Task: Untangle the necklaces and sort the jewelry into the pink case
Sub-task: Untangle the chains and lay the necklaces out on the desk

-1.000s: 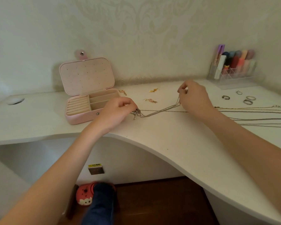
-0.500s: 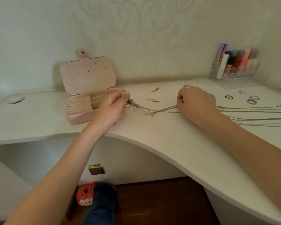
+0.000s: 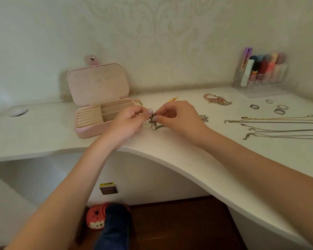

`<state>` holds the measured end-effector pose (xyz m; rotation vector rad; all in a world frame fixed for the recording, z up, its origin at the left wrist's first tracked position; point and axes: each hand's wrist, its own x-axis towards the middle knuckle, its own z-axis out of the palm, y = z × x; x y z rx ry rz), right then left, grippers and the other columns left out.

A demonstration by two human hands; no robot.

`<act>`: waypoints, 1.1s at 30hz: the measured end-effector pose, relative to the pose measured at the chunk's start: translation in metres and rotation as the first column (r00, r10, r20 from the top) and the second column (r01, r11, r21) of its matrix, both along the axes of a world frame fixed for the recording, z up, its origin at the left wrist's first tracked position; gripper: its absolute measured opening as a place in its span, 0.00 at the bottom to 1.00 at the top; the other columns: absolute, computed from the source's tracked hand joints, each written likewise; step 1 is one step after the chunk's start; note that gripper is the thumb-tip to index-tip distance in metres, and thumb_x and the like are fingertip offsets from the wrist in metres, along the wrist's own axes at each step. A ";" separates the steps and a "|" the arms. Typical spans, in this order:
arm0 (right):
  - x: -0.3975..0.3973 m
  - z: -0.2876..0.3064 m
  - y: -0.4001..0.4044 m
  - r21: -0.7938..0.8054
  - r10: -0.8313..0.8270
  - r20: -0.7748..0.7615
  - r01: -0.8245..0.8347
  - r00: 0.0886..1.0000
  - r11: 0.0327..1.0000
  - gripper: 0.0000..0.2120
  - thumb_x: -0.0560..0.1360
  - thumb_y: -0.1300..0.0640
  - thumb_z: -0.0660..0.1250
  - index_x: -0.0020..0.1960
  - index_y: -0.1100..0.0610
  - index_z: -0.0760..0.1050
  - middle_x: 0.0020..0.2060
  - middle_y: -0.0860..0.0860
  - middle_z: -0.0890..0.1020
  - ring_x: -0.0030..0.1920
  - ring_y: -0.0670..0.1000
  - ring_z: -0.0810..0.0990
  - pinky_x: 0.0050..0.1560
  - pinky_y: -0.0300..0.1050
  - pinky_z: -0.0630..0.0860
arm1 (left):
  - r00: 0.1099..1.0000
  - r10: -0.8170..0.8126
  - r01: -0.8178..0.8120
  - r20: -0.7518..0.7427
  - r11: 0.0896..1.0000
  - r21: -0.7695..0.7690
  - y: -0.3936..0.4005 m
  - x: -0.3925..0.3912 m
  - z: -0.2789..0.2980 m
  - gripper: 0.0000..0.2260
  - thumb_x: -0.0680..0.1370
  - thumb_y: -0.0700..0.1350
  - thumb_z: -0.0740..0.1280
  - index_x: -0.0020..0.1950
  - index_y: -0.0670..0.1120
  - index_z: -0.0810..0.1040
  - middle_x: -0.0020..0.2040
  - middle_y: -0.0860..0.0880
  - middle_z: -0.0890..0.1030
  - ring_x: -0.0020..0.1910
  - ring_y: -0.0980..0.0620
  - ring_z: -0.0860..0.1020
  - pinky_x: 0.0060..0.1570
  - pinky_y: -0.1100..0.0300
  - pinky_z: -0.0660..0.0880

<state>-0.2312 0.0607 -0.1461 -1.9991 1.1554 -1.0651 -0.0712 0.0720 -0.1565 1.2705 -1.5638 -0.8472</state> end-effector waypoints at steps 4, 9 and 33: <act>-0.003 0.000 -0.002 0.108 -0.009 0.115 -0.004 0.993 0.994 0.03 0.73 0.58 0.70 0.41 0.55 0.79 0.37 0.51 0.83 0.39 0.47 0.79 0.44 0.42 0.75 | 1.000 -0.009 0.009 0.000 1.000 0.014 0.000 -0.001 0.001 0.09 0.79 0.48 0.62 0.39 0.49 0.76 0.22 0.55 0.59 0.21 0.58 0.56 0.21 0.63 0.51; -0.002 0.003 0.001 0.340 0.010 0.383 -0.151 0.924 0.928 0.04 0.77 0.63 0.65 0.43 0.58 0.75 0.37 0.53 0.80 0.37 0.47 0.79 0.38 0.35 0.76 | 0.997 0.004 -0.007 0.083 0.999 0.035 0.000 -0.002 0.000 0.06 0.76 0.46 0.67 0.39 0.50 0.77 0.23 0.55 0.61 0.21 0.59 0.57 0.20 0.66 0.52; -0.006 -0.011 -0.004 0.025 -0.031 0.106 0.029 0.994 0.999 0.11 0.70 0.66 0.64 0.44 0.52 0.80 0.32 0.52 0.82 0.34 0.47 0.78 0.42 0.42 0.75 | 0.994 0.108 -0.109 0.021 0.994 0.004 -0.005 -0.002 -0.001 0.08 0.77 0.43 0.66 0.38 0.50 0.78 0.24 0.52 0.62 0.19 0.59 0.57 0.19 0.66 0.52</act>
